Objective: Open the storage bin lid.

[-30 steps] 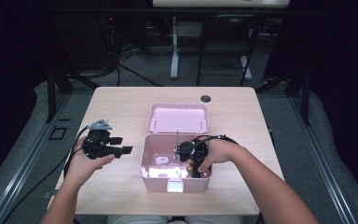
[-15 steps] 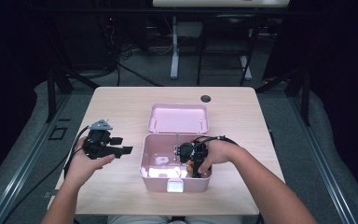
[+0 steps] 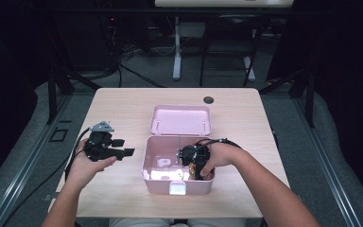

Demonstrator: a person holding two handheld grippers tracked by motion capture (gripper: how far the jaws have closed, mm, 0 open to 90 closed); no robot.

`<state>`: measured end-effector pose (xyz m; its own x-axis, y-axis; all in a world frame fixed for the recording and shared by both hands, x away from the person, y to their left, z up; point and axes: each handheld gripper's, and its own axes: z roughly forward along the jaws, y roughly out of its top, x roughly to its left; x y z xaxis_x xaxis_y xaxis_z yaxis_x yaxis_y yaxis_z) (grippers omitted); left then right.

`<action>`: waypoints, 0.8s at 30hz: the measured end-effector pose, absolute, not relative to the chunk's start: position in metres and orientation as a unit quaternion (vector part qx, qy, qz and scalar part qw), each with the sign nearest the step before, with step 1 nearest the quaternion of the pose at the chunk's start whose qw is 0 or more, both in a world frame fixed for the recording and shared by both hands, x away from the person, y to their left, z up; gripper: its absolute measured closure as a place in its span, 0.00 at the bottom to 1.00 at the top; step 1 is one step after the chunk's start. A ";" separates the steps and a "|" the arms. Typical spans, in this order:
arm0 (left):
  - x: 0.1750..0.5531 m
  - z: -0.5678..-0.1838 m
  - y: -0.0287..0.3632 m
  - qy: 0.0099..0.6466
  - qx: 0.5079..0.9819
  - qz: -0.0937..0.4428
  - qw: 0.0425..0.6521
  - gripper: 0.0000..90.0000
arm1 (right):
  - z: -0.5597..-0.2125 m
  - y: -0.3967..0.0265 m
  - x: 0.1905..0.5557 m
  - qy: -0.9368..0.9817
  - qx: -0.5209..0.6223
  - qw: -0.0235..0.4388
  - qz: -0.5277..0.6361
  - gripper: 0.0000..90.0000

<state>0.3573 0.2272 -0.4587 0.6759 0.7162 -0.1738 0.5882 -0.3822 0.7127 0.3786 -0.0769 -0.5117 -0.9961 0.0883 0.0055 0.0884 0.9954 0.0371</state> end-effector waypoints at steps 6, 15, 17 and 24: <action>0.358 -0.459 0.227 0.393 0.828 0.081 0.391 0.43 | -0.515 -0.076 0.379 -0.999 -0.048 0.003 -0.018 0.22; 0.357 -0.459 0.227 0.394 0.828 0.081 0.391 0.43 | -0.516 -0.076 0.379 -0.998 -0.052 0.002 -0.018 0.22; 0.358 -0.459 0.227 0.393 0.829 0.080 0.390 0.43 | -0.516 -0.076 0.380 -0.998 -0.052 0.004 -0.020 0.22; 0.358 -0.459 0.227 0.393 0.829 0.081 0.390 0.43 | -0.517 -0.077 0.380 -0.998 -0.049 -0.001 -0.027 0.22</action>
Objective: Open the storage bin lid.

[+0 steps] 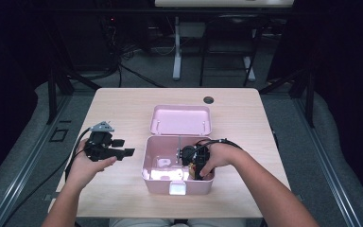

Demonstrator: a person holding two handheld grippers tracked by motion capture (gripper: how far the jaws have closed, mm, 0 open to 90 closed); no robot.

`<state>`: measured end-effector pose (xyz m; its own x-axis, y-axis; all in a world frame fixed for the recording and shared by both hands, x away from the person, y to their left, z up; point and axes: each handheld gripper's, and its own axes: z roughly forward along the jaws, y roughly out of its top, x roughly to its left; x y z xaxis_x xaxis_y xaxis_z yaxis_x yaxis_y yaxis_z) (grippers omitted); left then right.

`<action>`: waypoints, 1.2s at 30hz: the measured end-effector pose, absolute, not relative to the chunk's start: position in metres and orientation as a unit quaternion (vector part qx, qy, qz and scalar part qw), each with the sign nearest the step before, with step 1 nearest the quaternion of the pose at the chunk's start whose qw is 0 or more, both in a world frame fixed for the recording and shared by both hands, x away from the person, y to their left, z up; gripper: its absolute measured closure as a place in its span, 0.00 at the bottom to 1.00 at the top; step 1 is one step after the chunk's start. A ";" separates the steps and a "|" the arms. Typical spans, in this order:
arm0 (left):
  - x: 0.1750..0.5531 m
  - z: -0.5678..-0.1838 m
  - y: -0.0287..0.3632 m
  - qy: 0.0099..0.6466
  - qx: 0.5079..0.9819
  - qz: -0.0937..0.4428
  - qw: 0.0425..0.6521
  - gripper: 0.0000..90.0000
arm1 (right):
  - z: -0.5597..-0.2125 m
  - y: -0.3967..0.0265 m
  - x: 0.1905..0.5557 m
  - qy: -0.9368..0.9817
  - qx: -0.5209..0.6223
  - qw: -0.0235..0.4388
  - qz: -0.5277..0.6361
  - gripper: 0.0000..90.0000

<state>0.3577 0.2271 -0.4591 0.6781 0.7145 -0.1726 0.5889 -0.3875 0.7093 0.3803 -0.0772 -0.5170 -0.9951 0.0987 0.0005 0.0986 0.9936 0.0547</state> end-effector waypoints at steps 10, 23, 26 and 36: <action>0.358 -0.459 0.228 0.394 0.828 0.081 0.390 0.43 | -0.517 -0.077 0.381 0.998 0.057 -0.006 0.029 0.20; 0.360 -0.461 0.228 0.393 0.829 0.078 0.389 0.43 | -0.506 -0.081 0.385 0.996 0.069 0.002 0.058 0.19; 0.359 -0.462 0.227 0.396 0.828 0.078 0.389 0.43 | -0.499 -0.083 0.386 0.994 0.074 0.006 0.075 0.20; 0.360 -0.463 0.222 0.389 0.832 0.075 0.388 0.43 | -0.461 -0.087 0.384 0.991 0.083 0.036 0.102 0.22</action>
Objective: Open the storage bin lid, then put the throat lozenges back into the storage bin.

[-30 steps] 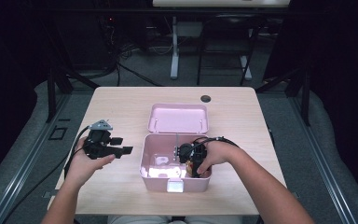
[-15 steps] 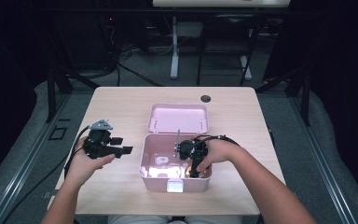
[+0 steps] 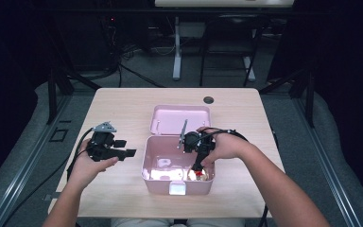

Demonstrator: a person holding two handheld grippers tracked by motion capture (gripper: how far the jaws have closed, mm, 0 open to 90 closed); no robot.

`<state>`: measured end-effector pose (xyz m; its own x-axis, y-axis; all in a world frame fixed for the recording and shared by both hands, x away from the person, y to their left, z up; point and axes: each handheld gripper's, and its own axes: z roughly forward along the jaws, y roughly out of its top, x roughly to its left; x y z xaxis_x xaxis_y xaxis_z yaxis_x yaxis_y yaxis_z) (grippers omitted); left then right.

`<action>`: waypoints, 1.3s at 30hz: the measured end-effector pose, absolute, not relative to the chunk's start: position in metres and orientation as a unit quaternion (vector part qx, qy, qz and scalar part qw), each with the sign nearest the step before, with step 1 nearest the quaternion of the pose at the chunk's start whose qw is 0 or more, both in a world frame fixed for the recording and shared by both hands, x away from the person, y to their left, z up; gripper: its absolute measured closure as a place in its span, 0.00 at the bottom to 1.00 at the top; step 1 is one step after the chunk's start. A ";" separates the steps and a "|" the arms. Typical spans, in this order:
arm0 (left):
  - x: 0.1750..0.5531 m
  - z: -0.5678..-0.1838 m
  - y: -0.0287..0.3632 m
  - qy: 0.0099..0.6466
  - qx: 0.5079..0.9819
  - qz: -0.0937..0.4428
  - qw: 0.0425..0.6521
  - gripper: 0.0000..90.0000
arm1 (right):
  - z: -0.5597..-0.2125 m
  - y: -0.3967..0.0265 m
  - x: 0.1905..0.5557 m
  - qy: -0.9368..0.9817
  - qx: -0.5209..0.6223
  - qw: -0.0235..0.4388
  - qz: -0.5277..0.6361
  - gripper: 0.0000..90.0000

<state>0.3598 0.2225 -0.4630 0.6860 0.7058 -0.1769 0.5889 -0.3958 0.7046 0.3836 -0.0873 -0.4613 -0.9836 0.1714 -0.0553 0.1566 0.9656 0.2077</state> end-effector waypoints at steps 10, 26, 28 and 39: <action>0.357 -0.462 0.221 0.385 0.832 0.079 0.391 0.44 | -0.439 -0.094 0.375 0.981 0.138 0.048 0.126 0.30; 0.351 -0.462 0.208 0.373 0.843 0.086 0.377 0.46 | -0.431 -0.119 0.349 0.941 0.240 0.082 0.222 0.31; 0.350 -0.462 0.206 0.370 0.845 0.089 0.375 0.46 | -0.432 -0.125 0.346 0.932 0.262 0.098 0.230 0.31; 0.344 -0.459 0.197 0.353 0.850 0.098 0.379 0.47 | -0.435 -0.145 0.346 0.898 0.319 0.093 0.289 0.28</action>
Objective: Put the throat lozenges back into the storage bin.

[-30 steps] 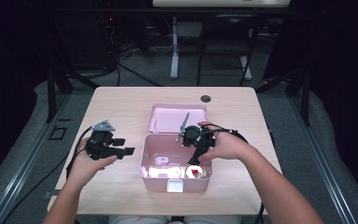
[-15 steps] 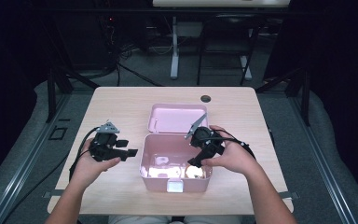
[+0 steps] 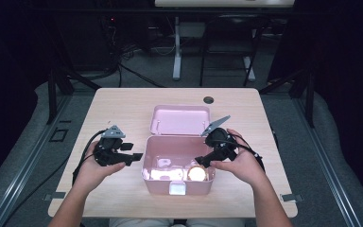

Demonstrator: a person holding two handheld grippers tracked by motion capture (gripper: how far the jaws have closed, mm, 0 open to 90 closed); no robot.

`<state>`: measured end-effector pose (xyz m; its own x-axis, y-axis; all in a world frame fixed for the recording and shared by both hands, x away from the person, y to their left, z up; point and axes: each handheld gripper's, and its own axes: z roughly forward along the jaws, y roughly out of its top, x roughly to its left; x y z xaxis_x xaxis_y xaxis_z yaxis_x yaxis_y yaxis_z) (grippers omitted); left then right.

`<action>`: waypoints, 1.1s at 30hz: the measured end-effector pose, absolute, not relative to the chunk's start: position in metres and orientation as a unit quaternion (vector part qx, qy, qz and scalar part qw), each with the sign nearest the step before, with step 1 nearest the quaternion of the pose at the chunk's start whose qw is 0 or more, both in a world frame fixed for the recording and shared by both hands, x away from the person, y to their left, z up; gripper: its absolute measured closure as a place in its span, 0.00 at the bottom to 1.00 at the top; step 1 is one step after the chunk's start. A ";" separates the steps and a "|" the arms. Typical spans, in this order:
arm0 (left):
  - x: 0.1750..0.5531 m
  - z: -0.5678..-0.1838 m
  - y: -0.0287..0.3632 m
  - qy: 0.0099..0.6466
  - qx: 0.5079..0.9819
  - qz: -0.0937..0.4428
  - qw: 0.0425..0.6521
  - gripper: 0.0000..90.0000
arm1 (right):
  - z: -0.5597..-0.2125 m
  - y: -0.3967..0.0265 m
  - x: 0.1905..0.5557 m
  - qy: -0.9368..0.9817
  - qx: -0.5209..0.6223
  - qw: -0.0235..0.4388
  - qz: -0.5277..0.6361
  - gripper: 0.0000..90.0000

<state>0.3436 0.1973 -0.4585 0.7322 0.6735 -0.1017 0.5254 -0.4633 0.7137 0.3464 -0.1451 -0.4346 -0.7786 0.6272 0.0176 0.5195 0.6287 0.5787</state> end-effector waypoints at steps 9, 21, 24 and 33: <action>0.340 -0.459 0.190 0.335 0.853 0.115 0.383 0.47 | -0.436 -0.157 0.354 0.870 0.352 0.111 0.327 0.28; 0.338 -0.457 0.185 0.344 0.852 0.091 0.384 0.40 | -0.445 -0.170 0.364 0.851 0.389 0.112 0.334 0.17; 0.338 -0.457 0.183 0.339 0.853 0.091 0.386 0.36 | -0.445 -0.171 0.365 0.847 0.399 0.112 0.334 0.16; 0.333 -0.454 0.178 0.322 0.855 0.105 0.392 0.33 | -0.455 -0.186 0.374 0.824 0.428 0.152 0.340 0.27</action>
